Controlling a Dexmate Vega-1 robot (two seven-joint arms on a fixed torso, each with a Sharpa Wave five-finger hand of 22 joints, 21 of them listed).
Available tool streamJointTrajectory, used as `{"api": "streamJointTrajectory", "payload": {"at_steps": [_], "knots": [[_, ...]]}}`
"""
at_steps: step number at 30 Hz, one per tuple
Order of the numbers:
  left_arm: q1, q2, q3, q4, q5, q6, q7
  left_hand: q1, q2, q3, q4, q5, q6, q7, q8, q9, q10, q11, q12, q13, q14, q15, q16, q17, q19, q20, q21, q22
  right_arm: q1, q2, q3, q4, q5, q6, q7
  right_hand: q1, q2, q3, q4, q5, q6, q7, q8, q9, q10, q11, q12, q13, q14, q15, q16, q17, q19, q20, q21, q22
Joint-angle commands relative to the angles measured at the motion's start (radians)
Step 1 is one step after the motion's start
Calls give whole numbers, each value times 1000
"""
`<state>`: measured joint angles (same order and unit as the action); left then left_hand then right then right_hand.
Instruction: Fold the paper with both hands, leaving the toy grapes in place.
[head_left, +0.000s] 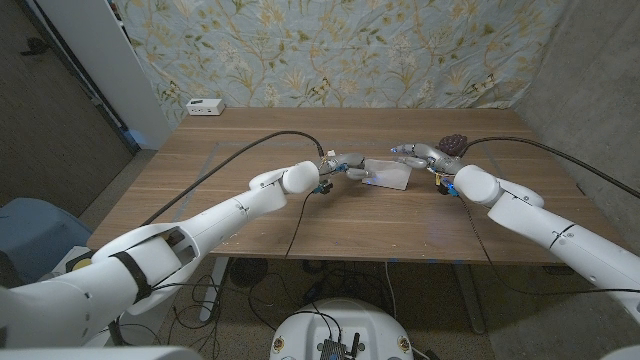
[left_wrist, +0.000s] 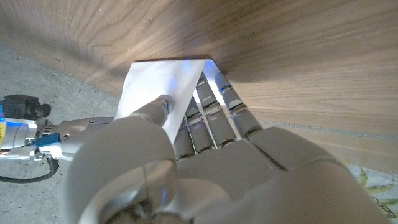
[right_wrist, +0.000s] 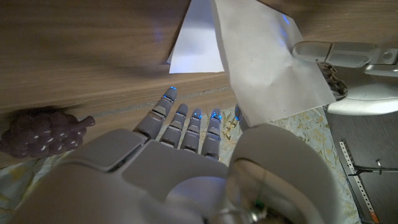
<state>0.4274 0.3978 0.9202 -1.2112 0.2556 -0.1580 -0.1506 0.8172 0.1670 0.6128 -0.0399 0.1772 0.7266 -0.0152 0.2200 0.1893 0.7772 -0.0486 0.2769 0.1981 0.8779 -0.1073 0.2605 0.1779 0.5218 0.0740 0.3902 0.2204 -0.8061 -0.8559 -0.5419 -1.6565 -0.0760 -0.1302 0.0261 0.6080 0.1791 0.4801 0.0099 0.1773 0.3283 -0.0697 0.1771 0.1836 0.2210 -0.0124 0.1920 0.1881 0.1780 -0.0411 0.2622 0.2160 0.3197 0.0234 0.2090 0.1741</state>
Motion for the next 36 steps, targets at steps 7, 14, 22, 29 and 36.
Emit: {"api": "streamJointTrajectory", "payload": {"at_steps": [7, 14, 22, 29, 36], "knots": [[13, -1, 13, -120, 28, 215, 55, 43, 0, -16, -49, -5, 0, 6, -3, 6, 98, -15, 32, 30, 104, -40, 49, 25, 56, -17, 47, 15, -25, -14, 17, 13, 83, 72, -54, -9, 2, -8, 3, 0, -3, 2, 4, 3, 1, 5, 2, 5, 0, -5, -2, 4, -2, 2, -3, 5], [19, -10, 46, -165, 119, 318, 134, 64, 7, -30, -68, -5, 67, 18, 21, 10, 168, -38, 65, 53, 170, -65, 89, 43, 79, -28, 74, 24, -68, -3, 45, 32, 56, 170, -173, -11, 2, -12, 0, 2, -19, 2, 1, 3, -28, -1, -7, 5, -27, -7, -15, 2, -18, -2, -8, 5], [21, -27, 79, -181, 200, 398, 209, 118, -1, -63, -115, -8, 115, 28, 28, 15, 242, -63, 122, 100, 230, -79, 154, 99, 89, -37, 110, 38, -85, 4, 59, 35, 22, 223, -228, -15, -4, -20, -3, 1, -20, 2, 4, 2, -38, -1, -6, 5, -31, -4, -18, 0, -22, 3, -9, 5], [13, -33, 124, -191, 295, 457, 256, 192, -24, -114, -142, -10, 115, 18, 7, 20, 283, -65, 206, 177, 281, -90, 232, 183, 79, -38, 145, 54, -86, 3, 62, 32, 19, 224, -215, -18, -7, -24, -5, 1, -18, 1, 7, 2, -32, -1, -2, 5, -20, -1, -15, -2, -16, 8, -6, 5], [-10, -34, 185, -171, 408, 472, 289, 229, -57, -173, -134, -11, 72, -2, -25, 21, 277, -61, 267, 255, 295, -95, 292, 253, 60, -42, 174, 70, -86, 2, 67, 34, 26, 227, -202, -20, -10, -28, -6, 1, -16, 1, 8, 2, -29, 3, 0, 5, -15, 2, -14, -3, -10, 12, -3, 5]]}}
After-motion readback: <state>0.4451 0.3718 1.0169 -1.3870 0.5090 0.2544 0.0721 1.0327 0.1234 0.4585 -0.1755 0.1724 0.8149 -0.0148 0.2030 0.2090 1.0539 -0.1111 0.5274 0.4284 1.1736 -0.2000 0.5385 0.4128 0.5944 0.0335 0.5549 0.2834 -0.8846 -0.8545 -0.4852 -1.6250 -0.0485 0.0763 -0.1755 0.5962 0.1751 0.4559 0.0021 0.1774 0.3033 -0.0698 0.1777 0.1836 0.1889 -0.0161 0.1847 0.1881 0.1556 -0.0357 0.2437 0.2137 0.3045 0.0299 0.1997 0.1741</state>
